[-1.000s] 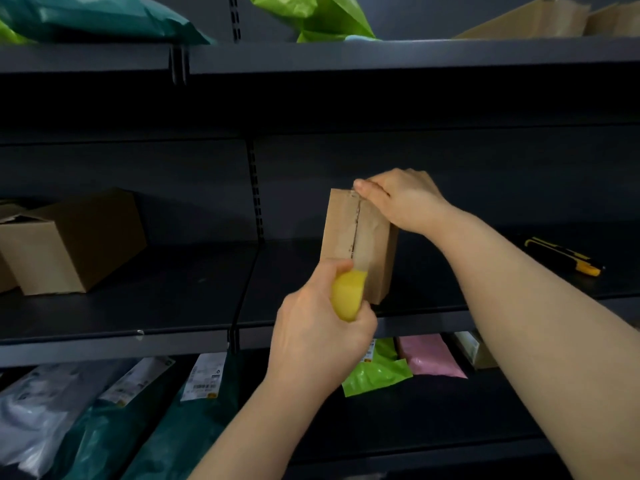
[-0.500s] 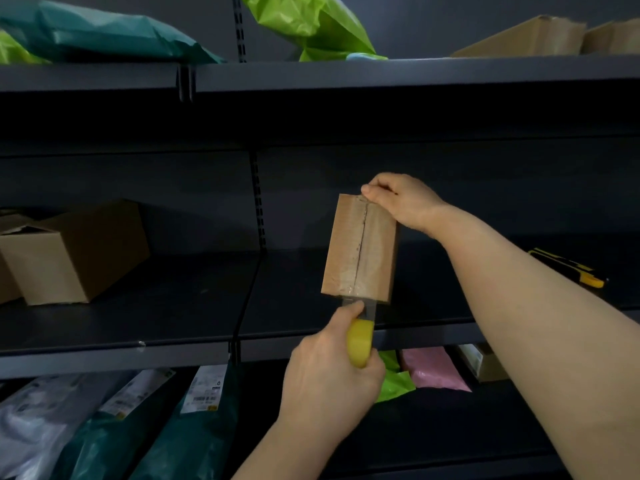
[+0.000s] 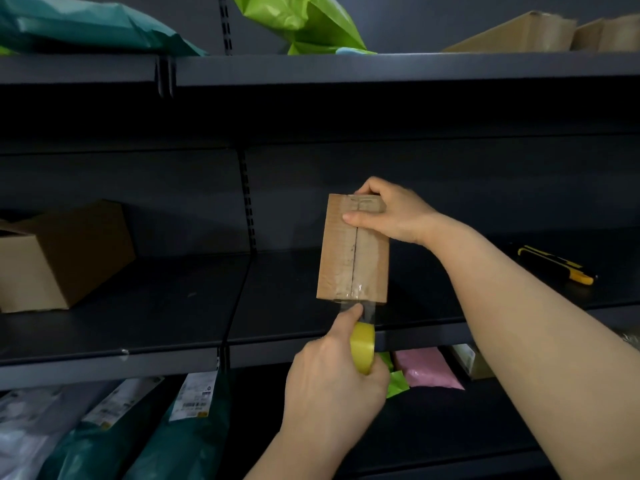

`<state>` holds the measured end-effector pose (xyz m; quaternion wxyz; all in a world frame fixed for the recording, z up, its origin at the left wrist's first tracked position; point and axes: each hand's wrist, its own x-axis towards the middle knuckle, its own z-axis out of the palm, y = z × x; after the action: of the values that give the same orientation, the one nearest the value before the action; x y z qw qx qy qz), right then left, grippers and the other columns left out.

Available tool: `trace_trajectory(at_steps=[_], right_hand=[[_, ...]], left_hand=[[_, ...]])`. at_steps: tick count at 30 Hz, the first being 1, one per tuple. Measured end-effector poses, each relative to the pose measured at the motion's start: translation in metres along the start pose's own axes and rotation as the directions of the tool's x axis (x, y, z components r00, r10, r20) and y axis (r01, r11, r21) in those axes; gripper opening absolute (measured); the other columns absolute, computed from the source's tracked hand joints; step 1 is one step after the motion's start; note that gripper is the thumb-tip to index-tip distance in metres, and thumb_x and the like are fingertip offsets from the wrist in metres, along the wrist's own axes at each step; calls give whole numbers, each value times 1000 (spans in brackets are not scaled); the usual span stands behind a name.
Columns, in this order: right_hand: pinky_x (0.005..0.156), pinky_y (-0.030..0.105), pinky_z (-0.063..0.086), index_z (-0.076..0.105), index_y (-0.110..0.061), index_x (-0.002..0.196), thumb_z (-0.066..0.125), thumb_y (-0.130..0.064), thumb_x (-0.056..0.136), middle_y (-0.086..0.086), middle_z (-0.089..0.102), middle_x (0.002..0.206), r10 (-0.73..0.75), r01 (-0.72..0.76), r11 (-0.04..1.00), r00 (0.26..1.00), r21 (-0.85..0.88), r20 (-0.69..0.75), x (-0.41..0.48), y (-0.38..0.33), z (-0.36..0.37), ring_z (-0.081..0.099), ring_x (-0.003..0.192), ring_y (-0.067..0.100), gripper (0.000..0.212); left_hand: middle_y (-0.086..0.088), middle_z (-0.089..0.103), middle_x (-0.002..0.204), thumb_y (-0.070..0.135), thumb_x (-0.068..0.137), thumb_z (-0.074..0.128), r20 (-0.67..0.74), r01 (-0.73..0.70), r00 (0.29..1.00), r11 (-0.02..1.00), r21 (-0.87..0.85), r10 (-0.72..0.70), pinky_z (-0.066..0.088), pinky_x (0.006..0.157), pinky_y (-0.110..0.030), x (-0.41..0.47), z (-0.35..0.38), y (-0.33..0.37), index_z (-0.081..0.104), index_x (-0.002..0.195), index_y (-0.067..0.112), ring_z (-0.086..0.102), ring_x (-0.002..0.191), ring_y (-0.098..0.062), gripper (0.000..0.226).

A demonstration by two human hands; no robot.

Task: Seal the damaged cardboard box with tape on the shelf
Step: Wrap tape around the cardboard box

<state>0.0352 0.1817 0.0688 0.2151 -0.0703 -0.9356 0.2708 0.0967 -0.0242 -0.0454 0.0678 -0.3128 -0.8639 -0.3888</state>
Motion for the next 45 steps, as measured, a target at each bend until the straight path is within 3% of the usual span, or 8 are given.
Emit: trace_trajectory(at_steps=[13, 19, 22, 25, 28, 32, 37, 45], right_hand=[[91, 38, 42, 36, -32, 136, 33, -53, 100, 6, 38, 130, 38, -63, 979, 991, -194, -129, -13, -2, 8, 40, 122, 25, 42], [86, 34, 42, 39, -23, 131, 48, -53, 96, 4, 48, 132, 373, -385, 921, 916, 58, 146, -10, 17, 12, 49, 110, 21, 47], [82, 31, 41, 57, -33, 99, 62, -49, 89, -4, 54, 120, 104, -144, 965, 977, -219, -184, -15, 13, 13, 51, 109, 18, 20], [96, 33, 45, 68, -34, 113, 50, -58, 92, -13, 61, 125, -129, 125, 958, 992, -259, 2, -40, -21, 8, 53, 119, 12, 37], [118, 30, 19, 39, -32, 147, 23, -57, 99, -14, 31, 155, -106, 173, 959, 954, -224, 281, -63, -25, 25, 24, 144, 5, 56], [119, 34, 17, 35, -41, 148, 5, -75, 89, -18, 27, 157, -60, 103, 981, 968, -167, 244, -60, -13, 33, 20, 146, 5, 74], [116, 28, 12, 28, -41, 150, 22, -53, 102, -18, 21, 158, -79, 149, 962, 954, -227, 288, -61, -17, 29, 15, 146, 3, 49], [118, 41, 21, 37, -45, 144, 48, -53, 95, -13, 33, 153, -107, 144, 965, 979, -218, 173, -65, -7, 30, 25, 143, 14, 51]], left_hand=[[11, 67, 89, 42, 81, 61, 27, 20, 999, 991, -132, -16, 58, 71, -28, 14, -8, 10, 46, 138, 40, 66, 80, -8, 59], [5, 69, 72, 46, 81, 60, -13, -56, 998, 987, -151, 55, 57, 59, -29, 11, -24, 19, 46, 131, 46, 66, 62, -10, 52], [5, 69, 76, 46, 82, 59, -45, -39, 998, 991, -129, 33, 56, 62, -28, 18, -21, 20, 44, 134, 45, 66, 67, -12, 54], [6, 67, 74, 44, 81, 60, -31, -34, 999, 994, -100, 31, 52, 57, -26, 22, -20, 20, 47, 126, 46, 65, 65, -12, 47], [8, 65, 71, 41, 82, 60, -57, -92, 995, 993, -78, 87, 53, 57, -30, 19, -18, 18, 51, 110, 44, 63, 63, -11, 30], [16, 65, 78, 42, 83, 65, -127, -132, 985, 987, -91, 120, 54, 66, -26, -3, -6, 5, 40, 129, 50, 64, 69, -6, 53], [10, 63, 68, 42, 83, 62, -63, -53, 997, 996, -68, 48, 50, 62, -19, -36, 26, -29, 15, 141, 61, 63, 68, -7, 77], [8, 70, 84, 42, 79, 64, -137, -128, 980, 986, 111, 143, 34, 46, -8, -35, 37, -40, 41, 142, 45, 63, 64, -8, 67]])
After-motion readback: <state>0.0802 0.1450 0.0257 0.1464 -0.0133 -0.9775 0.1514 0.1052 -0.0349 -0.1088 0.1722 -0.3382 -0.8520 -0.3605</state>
